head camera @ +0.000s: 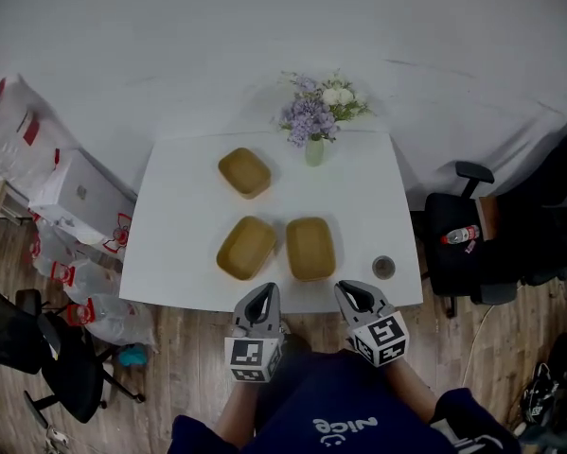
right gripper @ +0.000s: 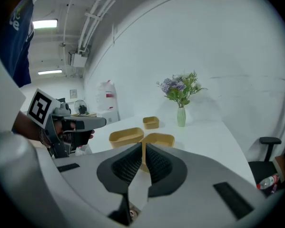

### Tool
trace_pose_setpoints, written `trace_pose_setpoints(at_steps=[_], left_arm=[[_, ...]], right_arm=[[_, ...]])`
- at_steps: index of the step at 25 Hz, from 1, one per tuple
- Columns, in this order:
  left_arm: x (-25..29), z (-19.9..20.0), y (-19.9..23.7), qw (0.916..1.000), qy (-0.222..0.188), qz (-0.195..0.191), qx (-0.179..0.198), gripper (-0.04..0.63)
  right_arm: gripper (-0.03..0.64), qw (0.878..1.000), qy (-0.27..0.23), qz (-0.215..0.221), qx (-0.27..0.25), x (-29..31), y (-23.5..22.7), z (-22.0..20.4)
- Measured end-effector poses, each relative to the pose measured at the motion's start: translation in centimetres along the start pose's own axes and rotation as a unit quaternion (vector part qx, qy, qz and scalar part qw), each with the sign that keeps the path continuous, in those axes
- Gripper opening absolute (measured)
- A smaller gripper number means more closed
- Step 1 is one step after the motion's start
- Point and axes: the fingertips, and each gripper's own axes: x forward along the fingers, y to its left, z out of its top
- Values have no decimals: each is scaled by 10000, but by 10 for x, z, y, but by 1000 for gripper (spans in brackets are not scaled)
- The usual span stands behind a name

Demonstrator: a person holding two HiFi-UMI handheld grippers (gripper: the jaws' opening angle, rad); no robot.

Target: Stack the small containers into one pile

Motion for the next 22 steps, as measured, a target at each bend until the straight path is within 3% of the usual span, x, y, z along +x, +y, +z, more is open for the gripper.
trace_pose_setpoints(at_steps=[2,7,15,22], left_arm=[[11,4,17,9998,-1,-149,126,20],[32,20,52,9994,-58,-332,-73,20],[48,29,89,9988,-3,-491,-49,19],[54,22,105,9991,208,-315,-167,20]], right_arm=[[55,9998,-94,-114,114,14,-1,8],[55,9984,-41,-513,220,44,-7,13],[55,9936,-10,-1054,399,74,-29,28],[58,9928,258,-999,608,99,-45,26]])
